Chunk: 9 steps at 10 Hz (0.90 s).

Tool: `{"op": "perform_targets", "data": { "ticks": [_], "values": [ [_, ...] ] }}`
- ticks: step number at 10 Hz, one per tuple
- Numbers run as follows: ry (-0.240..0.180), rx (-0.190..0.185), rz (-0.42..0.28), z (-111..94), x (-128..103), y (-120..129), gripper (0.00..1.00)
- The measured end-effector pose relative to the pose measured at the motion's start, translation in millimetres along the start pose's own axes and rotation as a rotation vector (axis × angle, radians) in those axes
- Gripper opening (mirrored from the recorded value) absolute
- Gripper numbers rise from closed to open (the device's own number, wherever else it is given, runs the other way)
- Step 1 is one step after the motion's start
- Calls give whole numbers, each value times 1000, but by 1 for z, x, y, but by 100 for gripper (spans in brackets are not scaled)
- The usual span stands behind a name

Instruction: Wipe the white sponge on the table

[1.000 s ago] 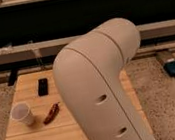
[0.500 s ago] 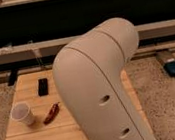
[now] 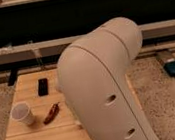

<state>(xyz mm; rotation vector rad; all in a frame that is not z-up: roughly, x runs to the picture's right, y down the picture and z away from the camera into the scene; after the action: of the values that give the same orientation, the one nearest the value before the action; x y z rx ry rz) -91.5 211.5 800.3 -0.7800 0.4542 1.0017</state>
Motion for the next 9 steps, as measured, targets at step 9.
{"op": "perform_targets", "data": {
  "ticks": [9],
  "values": [
    [-39,-39,-40,-9,-20,-9,80]
  ]
}}
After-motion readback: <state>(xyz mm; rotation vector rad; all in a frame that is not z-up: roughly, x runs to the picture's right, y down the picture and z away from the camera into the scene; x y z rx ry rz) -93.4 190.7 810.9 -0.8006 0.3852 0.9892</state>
